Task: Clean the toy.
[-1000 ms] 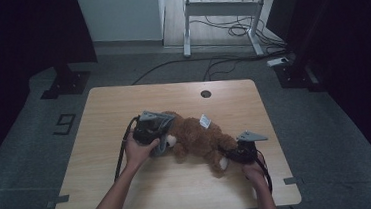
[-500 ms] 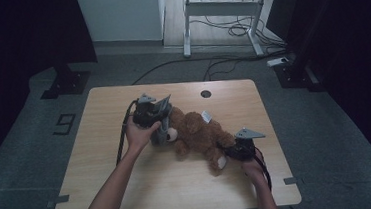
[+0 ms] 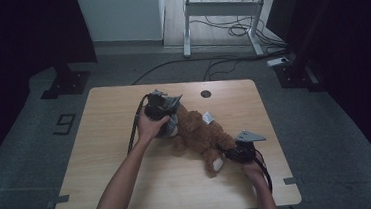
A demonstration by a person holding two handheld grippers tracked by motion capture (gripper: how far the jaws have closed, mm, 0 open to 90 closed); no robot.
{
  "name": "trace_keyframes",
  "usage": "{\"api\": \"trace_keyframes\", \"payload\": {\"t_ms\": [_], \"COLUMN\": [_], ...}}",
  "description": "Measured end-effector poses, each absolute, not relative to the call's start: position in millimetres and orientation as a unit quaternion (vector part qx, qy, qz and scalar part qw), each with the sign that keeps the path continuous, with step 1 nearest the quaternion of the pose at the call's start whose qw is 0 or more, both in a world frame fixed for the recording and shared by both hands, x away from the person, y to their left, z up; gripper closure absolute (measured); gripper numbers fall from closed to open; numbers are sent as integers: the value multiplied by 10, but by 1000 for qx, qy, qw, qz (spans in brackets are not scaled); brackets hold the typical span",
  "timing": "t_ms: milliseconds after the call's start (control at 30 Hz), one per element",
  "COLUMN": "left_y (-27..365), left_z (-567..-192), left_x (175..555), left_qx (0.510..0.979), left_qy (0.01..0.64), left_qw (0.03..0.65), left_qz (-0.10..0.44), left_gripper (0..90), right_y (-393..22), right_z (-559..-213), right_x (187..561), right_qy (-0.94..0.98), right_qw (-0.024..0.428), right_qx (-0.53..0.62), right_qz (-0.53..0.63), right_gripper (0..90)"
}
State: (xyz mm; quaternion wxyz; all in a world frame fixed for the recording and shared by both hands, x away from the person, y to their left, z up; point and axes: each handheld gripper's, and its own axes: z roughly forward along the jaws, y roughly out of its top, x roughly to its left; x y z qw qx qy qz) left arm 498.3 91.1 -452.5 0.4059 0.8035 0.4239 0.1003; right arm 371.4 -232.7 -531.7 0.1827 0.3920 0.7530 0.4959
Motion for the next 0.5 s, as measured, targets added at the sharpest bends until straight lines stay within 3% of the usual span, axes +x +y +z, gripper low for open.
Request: {"api": "trace_keyframes", "payload": {"t_ms": [333,500], "left_y": [1079,1194], "left_z": [-4671,-4743], "left_x": [4686,4580], "left_qx": [788,780], "left_qy": [432,440], "left_qw": [428,438], "left_qz": [96,84], "left_gripper": [841,843], "right_y": [-2355,-2340], "right_z": [-5274,-5227], "right_x": [3721,3671], "right_qy": [743,739], "right_qw": [197,157], "right_qx": [417,425], "right_qz": [486,499], "right_gripper": [574,440]}}
